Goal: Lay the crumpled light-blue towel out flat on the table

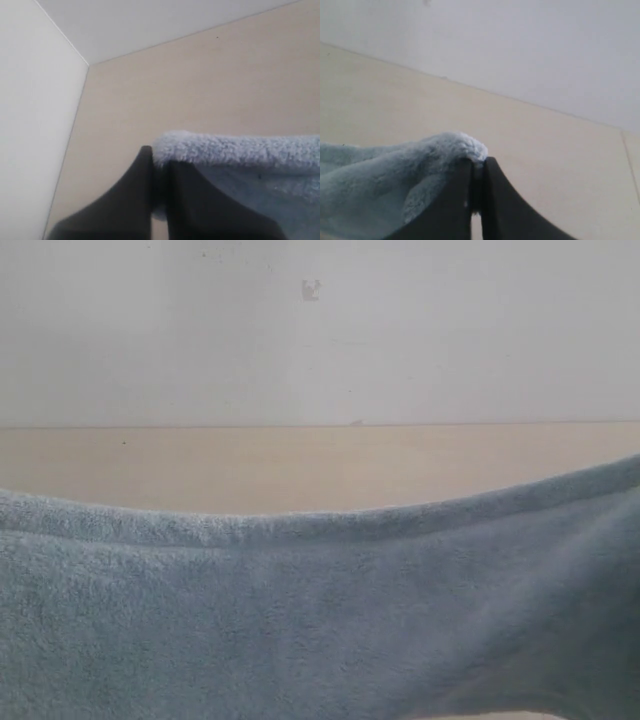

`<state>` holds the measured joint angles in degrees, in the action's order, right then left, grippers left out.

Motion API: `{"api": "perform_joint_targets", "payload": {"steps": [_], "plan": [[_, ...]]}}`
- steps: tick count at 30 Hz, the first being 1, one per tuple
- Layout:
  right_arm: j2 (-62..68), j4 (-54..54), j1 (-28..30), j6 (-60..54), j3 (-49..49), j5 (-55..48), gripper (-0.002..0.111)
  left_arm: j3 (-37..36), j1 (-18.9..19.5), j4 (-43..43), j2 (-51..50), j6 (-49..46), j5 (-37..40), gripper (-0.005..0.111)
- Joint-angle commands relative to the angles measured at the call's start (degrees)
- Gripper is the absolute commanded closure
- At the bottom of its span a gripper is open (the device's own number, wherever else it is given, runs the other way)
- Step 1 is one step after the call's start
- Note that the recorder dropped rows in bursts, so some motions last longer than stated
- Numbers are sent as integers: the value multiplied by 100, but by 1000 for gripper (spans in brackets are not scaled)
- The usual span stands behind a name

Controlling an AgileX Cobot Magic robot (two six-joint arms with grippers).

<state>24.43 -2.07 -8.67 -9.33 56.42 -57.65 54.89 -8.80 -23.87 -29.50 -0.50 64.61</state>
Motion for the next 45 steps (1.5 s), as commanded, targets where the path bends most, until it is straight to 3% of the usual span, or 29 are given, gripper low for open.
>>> {"api": "perform_joint_targets", "payload": {"steps": [1, 5, 9, 14, 19, 22, 27, 33, 35, 39, 40, 42, 45], "plan": [[-133, 494, -1, 315, 748, -187, 108, 20, -55, 230, 295, -201, 208, 103], [-35, 591, -1, 315, 939, -467, 108, 20, -55, 230, 375, -226, 36, 103], [326, 876, -1, 450, 458, -219, 108, -86, -55, 186, 139, -268, -292, 103], [1469, 1437, -1, 636, -364, 571, 108, -456, -55, -179, -1046, -307, -943, 103], [2982, 1895, 14, 1202, -434, 1550, 108, -401, -40, -402, -2714, 222, -2056, 103], [3967, 1922, 14, 1214, -180, 1955, 108, -275, 40, -426, -3686, 311, -2514, 103], [5710, 2197, 35, 1193, 625, 2312, 108, 217, 563, -619, -5264, 748, -2933, 103], [7459, 1602, 631, 933, 2120, 2584, 105, 982, 1090, -661, -6492, 863, -3583, 102], [8040, 840, 808, 92, 2690, 2322, 93, 1234, 1145, -649, -6804, 863, -3737, 93], [8937, -31, 968, -578, 3864, 1887, 36, 1715, 1160, -649, -7313, 918, -4122, 57], [9053, -1, 980, -516, 4100, 1857, 31, 1818, 1160, -649, -7363, 1041, -4121, 46], [9164, -17, 1031, -457, 4378, 1833, 39, 1943, 1160, -679, -7393, 1221, -4123, 33], [9042, -17, 1085, -471, 4421, 1891, 57, 1985, 1160, -825, -7272, 1261, -3993, 34]]}}
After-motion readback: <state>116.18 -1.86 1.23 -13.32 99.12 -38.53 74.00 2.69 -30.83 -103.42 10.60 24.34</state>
